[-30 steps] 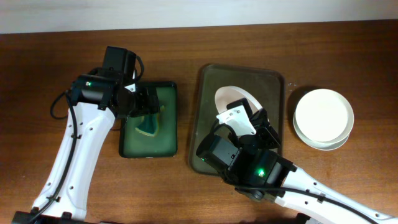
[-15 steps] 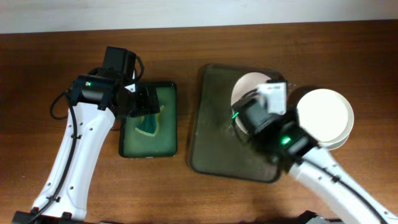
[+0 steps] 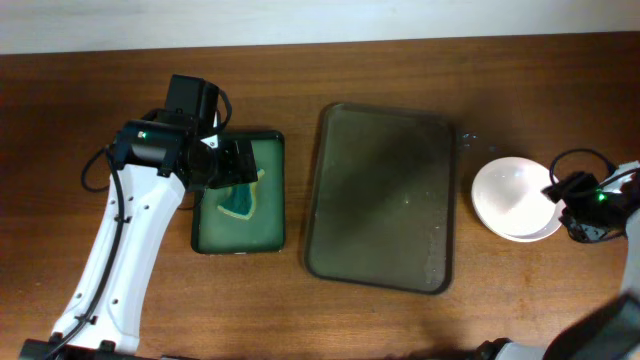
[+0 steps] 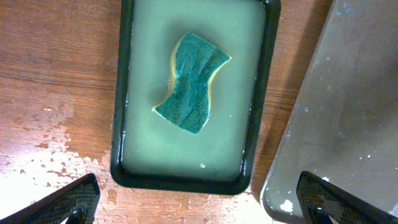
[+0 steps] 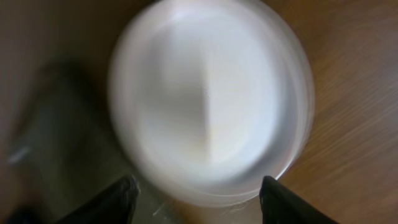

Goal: Clean dirty plates on tray and stack at the side

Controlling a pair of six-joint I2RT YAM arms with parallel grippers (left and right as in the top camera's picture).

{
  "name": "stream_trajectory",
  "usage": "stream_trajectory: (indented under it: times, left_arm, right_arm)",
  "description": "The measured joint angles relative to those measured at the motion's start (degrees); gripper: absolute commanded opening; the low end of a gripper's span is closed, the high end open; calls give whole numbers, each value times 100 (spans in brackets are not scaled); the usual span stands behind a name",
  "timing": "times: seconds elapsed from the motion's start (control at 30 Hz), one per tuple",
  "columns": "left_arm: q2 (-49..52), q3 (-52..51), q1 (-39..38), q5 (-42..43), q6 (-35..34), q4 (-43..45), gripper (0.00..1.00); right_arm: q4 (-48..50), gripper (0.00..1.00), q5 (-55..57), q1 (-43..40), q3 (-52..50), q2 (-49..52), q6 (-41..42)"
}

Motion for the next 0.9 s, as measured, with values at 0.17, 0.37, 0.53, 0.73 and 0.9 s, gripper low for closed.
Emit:
stream_trajectory:
  times: [0.17,0.37,0.53,0.73,0.9]
  left_arm:
    - [0,0,0,0,0,9,99]
    - [0,0,0,0,0,7,99]
    - [0,0,0,0,0,2,99]
    - [-7,0,0,2,0,2,99]
    - [-7,2,0,2,0,9,99]
  right_arm:
    - [-1001,98,-1143,2129,129,-3412,-796]
    - [-739,98,7,3499,103,-4465,-1250]
    - [951,98,638,4109,-2146,-5919,-2468]
    - [2933,98,684,4129,-5235,-8317,-2573]
    - [5056,98,433,4129,-6404,-8332,-2592]
